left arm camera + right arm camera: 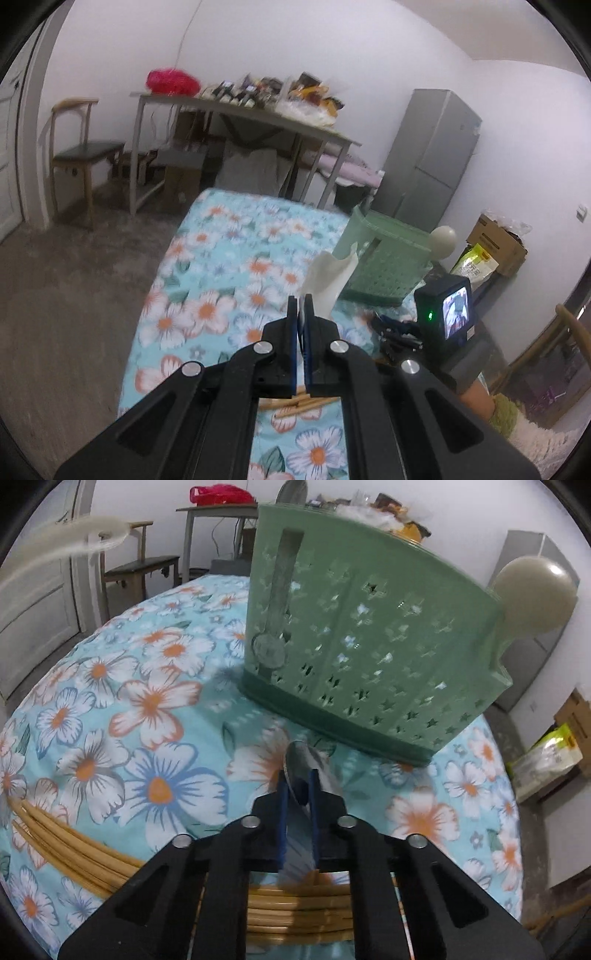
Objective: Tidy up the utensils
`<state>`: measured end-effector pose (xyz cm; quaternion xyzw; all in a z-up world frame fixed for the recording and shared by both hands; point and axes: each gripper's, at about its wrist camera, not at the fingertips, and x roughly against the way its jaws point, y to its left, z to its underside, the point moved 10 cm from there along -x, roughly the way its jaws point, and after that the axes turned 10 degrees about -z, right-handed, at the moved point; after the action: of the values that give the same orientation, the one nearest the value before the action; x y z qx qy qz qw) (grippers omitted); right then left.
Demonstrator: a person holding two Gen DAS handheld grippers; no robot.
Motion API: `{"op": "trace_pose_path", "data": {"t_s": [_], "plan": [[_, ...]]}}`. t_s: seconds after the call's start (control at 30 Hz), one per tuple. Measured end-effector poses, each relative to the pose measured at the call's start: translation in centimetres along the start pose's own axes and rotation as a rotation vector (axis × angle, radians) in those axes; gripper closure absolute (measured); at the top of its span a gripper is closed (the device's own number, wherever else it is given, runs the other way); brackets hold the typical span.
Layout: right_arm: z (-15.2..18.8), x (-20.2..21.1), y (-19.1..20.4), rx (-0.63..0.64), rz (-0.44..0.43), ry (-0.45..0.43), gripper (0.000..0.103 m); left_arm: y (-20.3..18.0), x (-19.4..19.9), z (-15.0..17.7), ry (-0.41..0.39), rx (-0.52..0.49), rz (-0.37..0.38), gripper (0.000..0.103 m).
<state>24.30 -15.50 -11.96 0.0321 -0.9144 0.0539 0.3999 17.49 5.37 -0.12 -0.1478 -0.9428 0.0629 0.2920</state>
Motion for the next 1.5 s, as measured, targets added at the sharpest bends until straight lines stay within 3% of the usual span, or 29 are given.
{"op": "trace_pose_path", "data": {"t_s": [0.23, 0.37, 0.63, 0.77, 0.9, 1.13, 1.23, 1.3, 1.5], "plan": [[-0.4, 4.2, -3.4, -0.099, -0.050, -0.094, 0.100, -4.5, 1.0, -4.0, -0.111, -0.097, 0.101, 0.101], [-0.1, 7.6, -5.7, -0.152, -0.059, -0.156, 0.101, -8.1, 1.0, -6.1, -0.171, -0.227, 0.118, 0.101], [-0.5, 10.6, -7.9, -0.233, -0.083, -0.215, 0.102, -12.3, -2.3, -7.7, -0.173, -0.593, -0.076, 0.101], [-0.2, 10.7, -8.2, -0.239, -0.096, -0.219, 0.102, -13.9, -4.8, -8.0, -0.156, -0.862, -0.217, 0.101], [-0.2, 10.8, -8.2, -0.230, -0.101, -0.231, 0.102, -14.6, -6.7, -8.3, -0.134, -1.052, -0.312, 0.101], [0.0, 11.0, -8.4, -0.247, -0.123, -0.245, 0.102, -16.0, -10.8, -8.0, 0.027, -1.276, -0.332, 0.100], [0.1, 11.0, -8.4, -0.252, -0.130, -0.248, 0.102, -16.9, -12.4, -8.8, 0.069, -1.265, -0.325, 0.097], [0.2, 11.1, -8.3, -0.256, -0.133, -0.249, 0.102, -17.5, -13.2, -9.7, 0.096, -1.193, -0.289, 0.094], [0.5, 11.1, -8.5, -0.276, -0.145, -0.246, 0.102, -19.0, -14.6, -12.9, 0.060, -0.868, -0.146, 0.064]]}}
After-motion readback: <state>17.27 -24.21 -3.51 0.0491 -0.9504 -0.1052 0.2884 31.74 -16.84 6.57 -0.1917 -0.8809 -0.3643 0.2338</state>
